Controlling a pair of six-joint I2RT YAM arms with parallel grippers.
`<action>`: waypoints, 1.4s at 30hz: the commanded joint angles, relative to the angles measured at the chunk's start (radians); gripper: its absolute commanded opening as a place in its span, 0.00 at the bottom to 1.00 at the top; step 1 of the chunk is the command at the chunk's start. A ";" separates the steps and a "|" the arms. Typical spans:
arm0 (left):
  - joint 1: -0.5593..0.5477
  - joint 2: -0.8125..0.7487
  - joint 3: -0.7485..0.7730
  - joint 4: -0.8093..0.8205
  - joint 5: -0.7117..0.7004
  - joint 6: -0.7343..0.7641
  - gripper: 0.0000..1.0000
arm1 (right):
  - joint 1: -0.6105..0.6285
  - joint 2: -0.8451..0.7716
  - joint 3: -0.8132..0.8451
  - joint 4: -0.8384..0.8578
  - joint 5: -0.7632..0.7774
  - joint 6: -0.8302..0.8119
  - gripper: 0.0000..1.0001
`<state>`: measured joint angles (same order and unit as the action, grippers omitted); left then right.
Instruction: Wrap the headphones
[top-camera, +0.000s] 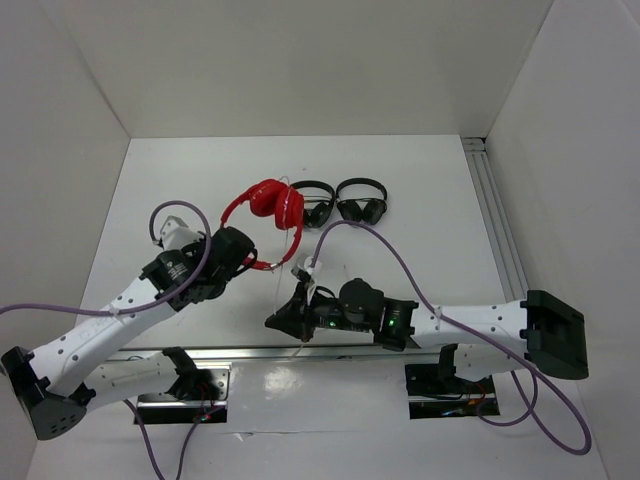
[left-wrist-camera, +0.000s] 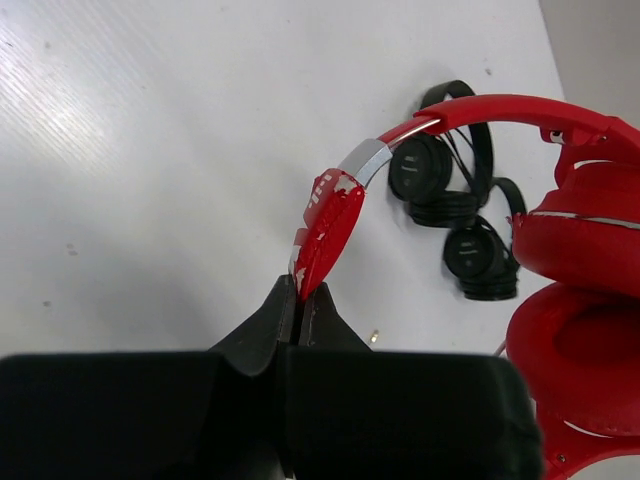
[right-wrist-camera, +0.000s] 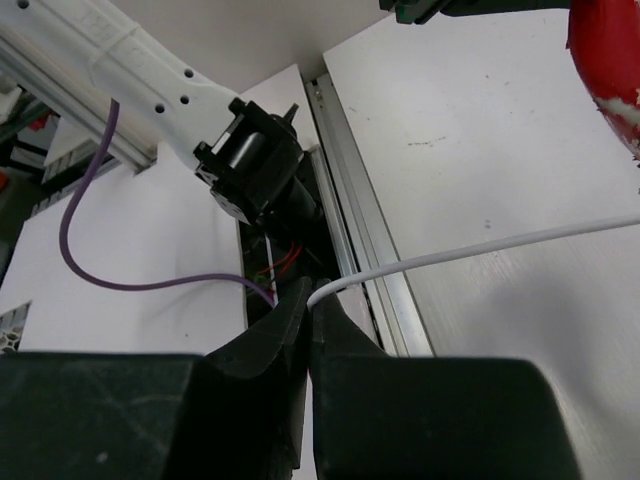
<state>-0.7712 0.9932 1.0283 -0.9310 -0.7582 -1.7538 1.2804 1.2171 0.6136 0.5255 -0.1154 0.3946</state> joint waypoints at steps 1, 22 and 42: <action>0.001 0.025 0.085 0.011 -0.116 0.009 0.00 | 0.023 -0.043 0.086 -0.080 0.009 -0.066 0.05; 0.001 0.120 0.283 -0.118 -0.037 0.513 0.00 | 0.033 -0.114 0.472 -0.674 0.318 -0.362 0.09; 0.001 0.150 0.320 -0.055 0.265 0.970 0.00 | 0.094 -0.048 0.470 -0.636 0.925 -0.418 0.04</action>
<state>-0.7708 1.1744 1.2995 -1.0424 -0.5629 -0.8646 1.3643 1.1751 1.0790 -0.2253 0.5873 -0.0090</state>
